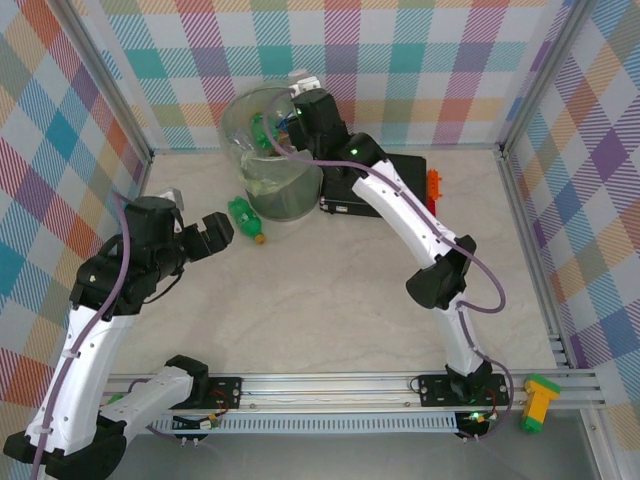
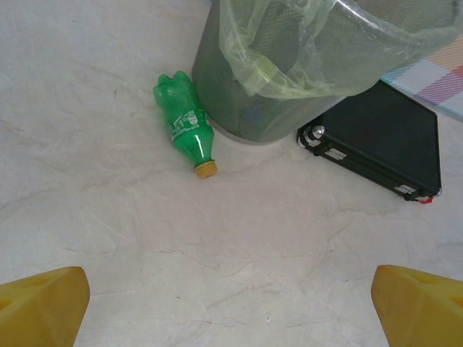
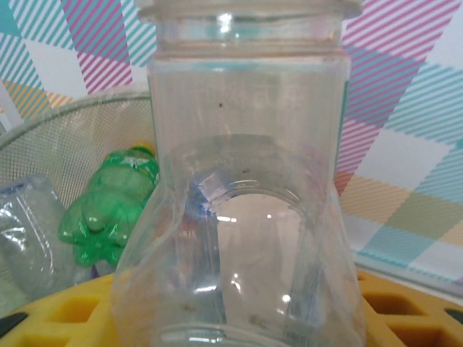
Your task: Put the plastic bottles in the bin
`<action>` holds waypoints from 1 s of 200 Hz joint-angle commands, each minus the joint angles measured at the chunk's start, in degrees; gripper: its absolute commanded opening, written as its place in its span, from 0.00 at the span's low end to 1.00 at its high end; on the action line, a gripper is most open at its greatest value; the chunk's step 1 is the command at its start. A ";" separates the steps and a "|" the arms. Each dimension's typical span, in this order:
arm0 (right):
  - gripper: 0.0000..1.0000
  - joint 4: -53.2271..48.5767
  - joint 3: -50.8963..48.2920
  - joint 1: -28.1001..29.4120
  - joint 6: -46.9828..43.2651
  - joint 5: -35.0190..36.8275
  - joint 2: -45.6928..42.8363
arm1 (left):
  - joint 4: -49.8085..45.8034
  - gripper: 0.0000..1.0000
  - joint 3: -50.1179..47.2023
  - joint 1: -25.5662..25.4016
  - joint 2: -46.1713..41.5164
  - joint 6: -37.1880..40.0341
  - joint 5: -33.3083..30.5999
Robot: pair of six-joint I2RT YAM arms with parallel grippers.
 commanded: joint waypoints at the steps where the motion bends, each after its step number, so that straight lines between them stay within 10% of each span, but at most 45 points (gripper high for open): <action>1: 0.52 9.84 2.91 0.44 -6.54 1.65 1.08 | -1.80 1.00 2.37 -0.46 0.59 0.53 1.10; 165: 0.51 16.06 7.29 -2.55 -9.53 0.21 10.48 | -0.40 1.00 3.61 -0.90 1.20 -0.03 0.77; 200: 0.74 15.03 7.24 -2.69 -9.66 0.14 10.58 | -0.31 0.99 3.87 -0.91 1.40 0.12 0.37</action>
